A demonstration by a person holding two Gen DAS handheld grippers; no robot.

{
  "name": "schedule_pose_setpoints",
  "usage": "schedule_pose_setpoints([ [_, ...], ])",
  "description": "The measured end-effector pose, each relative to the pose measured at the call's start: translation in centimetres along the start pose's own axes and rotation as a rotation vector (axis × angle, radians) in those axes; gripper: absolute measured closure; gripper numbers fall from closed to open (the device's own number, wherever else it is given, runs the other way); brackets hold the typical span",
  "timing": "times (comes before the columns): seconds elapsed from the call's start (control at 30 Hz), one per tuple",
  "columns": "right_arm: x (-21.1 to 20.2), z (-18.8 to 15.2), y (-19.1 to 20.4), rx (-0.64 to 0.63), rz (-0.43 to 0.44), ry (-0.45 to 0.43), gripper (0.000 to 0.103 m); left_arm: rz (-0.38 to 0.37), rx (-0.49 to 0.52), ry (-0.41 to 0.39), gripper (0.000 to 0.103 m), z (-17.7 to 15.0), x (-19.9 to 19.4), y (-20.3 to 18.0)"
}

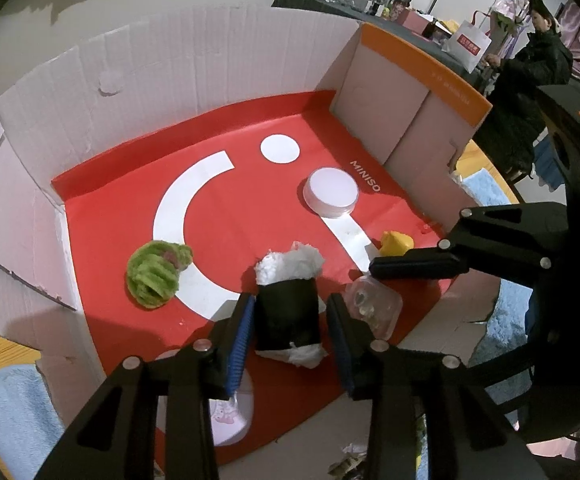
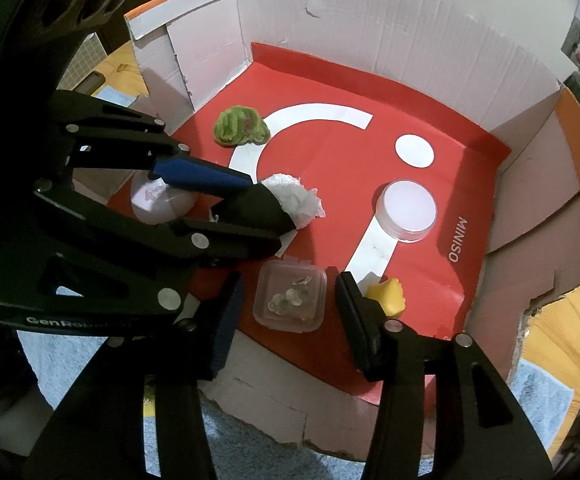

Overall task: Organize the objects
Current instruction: 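Carry the plush and clear box into the red box and open both tools, then withdraw both tools from the box back over the towel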

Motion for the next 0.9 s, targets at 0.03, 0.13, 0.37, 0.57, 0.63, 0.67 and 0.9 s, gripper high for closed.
schedule_pose_setpoints([
  [0.03,0.0,0.0,0.0,-0.001,0.001,0.001,0.057,-0.001,-0.001,-0.001,0.064,0.0,-0.1,0.0],
  [0.13,-0.3,0.1,0.7,-0.005,-0.008,-0.004,0.057,-0.005,-0.004,-0.008,0.064,0.1,-0.4,0.0],
  [0.37,-2.1,0.1,0.7,0.013,-0.017,-0.051,0.057,-0.015,-0.016,-0.058,0.064,-0.2,-2.6,-0.3],
  [0.57,-4.1,0.1,1.0,0.048,-0.034,-0.115,0.048,-0.002,-0.026,-0.133,0.053,-0.8,-5.3,-0.8],
  [0.63,-4.6,0.1,1.2,0.057,-0.044,-0.133,0.048,0.01,-0.029,-0.158,0.053,-1.0,-6.2,-1.0],
  [0.67,-4.9,0.2,1.4,0.061,-0.048,-0.143,0.048,0.015,-0.029,-0.168,0.053,-1.2,-6.6,-1.1],
  [0.9,-7.8,-0.5,2.5,0.076,-0.074,-0.224,0.039,0.042,-0.039,-0.254,0.043,-2.5,-9.7,-1.7],
])
Point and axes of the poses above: each gripper's, at about its wrist camera, not at the fingertips, and x roughly the way its jaws point, y to its left, z to its top, the point moved 4 cm from there along x, roughly the way its jaws point, and after that the axes turned 5 degrees about z, right-handed, at the moved point
